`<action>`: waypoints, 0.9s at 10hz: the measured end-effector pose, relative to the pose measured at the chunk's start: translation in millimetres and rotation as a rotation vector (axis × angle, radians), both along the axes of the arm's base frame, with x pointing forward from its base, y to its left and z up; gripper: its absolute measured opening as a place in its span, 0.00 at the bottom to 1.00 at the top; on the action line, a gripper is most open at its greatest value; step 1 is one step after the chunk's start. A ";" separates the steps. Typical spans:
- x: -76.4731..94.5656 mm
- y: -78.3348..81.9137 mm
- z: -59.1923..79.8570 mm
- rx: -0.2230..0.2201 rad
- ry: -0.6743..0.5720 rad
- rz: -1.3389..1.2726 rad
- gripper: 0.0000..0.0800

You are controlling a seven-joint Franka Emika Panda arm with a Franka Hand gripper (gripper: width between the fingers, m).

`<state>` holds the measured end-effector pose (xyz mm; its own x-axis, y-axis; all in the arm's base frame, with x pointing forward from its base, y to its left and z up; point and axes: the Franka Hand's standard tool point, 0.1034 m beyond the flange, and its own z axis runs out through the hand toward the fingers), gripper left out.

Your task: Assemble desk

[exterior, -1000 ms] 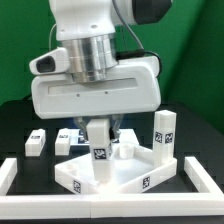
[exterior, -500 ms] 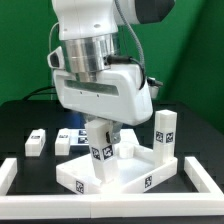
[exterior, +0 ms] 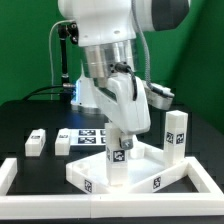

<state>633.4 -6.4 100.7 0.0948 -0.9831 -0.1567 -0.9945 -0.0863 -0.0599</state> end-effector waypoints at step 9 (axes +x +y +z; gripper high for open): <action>0.5 -1.6 5.7 0.011 -0.040 0.379 0.80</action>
Offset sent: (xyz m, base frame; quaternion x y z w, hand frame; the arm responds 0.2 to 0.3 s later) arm 0.0000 0.0000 0.0000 0.0000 0.0000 0.1296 0.9916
